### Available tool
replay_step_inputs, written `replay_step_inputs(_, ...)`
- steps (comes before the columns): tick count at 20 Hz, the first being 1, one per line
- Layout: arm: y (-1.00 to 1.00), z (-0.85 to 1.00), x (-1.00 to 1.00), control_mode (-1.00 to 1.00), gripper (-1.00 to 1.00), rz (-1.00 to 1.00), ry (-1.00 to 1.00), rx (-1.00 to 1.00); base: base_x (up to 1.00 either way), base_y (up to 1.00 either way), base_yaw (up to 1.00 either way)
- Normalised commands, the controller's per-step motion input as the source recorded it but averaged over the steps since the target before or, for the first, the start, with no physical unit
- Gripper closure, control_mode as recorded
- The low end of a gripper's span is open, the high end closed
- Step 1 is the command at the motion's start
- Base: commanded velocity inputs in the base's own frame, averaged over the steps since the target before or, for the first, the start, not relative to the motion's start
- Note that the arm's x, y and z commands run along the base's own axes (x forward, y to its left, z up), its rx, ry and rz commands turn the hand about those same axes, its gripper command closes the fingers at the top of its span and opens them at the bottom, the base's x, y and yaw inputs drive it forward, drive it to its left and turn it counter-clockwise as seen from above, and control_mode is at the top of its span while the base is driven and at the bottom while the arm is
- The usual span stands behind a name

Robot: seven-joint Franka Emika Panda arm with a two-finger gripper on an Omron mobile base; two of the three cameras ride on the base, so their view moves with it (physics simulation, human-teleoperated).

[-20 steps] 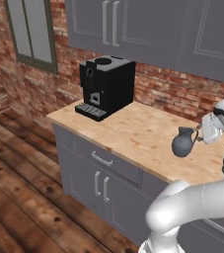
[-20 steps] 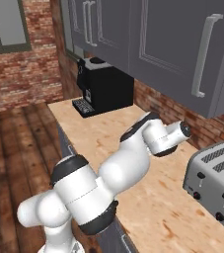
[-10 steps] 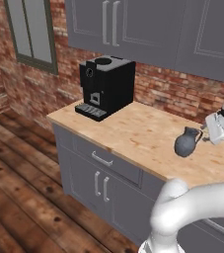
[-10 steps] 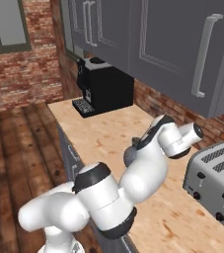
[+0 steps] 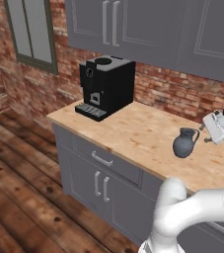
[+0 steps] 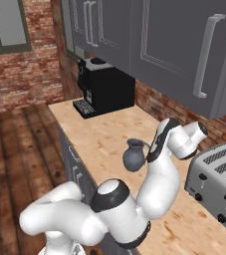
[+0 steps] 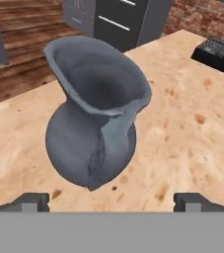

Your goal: Move the yogurt and eggplant from the second highest shelf to the top shelf to make space. Then, place the pitcher from the counter on the cleared second highest shelf.

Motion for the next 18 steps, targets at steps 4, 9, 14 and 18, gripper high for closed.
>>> replay_step_inputs(4,0.01,0.0,0.26,-1.0,-1.0,0.02,0.0,0.0,0.0,0.0,0.0)
replay_step_inputs(9,0.0,0.0,0.39,-1.0,-1.0,0.0,0.0,0.0,0.0,0.0,0.0)
replay_step_inputs(14,0.01,0.0,0.2,-1.0,-1.0,0.0,0.07,0.0,0.0,0.0,0.0)
replay_step_inputs(18,0.06,0.0,0.0,-1.0,-1.0,0.0,0.21,0.0,0.0,0.0,0.0)
